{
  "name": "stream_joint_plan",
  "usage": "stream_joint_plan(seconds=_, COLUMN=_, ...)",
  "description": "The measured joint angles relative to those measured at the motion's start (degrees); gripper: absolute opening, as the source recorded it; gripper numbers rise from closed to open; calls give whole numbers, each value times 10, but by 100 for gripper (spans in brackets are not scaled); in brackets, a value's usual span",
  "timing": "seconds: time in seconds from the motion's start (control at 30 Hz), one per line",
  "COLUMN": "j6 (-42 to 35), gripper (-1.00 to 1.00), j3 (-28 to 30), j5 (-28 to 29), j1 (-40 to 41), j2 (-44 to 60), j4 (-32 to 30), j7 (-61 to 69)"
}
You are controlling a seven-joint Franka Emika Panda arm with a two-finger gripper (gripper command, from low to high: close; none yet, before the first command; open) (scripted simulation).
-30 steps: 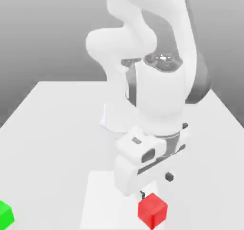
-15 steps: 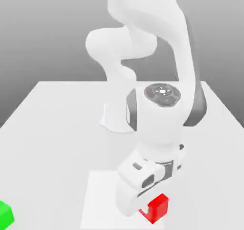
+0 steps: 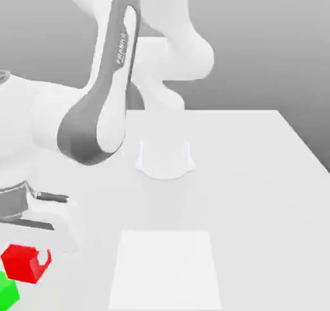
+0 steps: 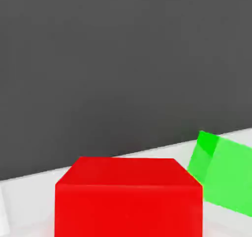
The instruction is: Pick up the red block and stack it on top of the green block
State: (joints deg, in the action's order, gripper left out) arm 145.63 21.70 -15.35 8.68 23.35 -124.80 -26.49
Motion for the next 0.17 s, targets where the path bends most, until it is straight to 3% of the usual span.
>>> stream_joint_plan(seconds=0.03, j6=15, gripper=-100, j3=-6, j5=-15, j1=13, j2=23, j4=7, j7=5)
stream_joint_plan(seconds=0.07, j6=25, gripper=100, j3=-11, j5=-25, j1=21, j2=37, j4=10, j7=9)
stream_joint_plan(seconds=0.17, j6=25, gripper=100, j3=-11, j5=-25, j1=21, j2=37, j4=10, j7=9)
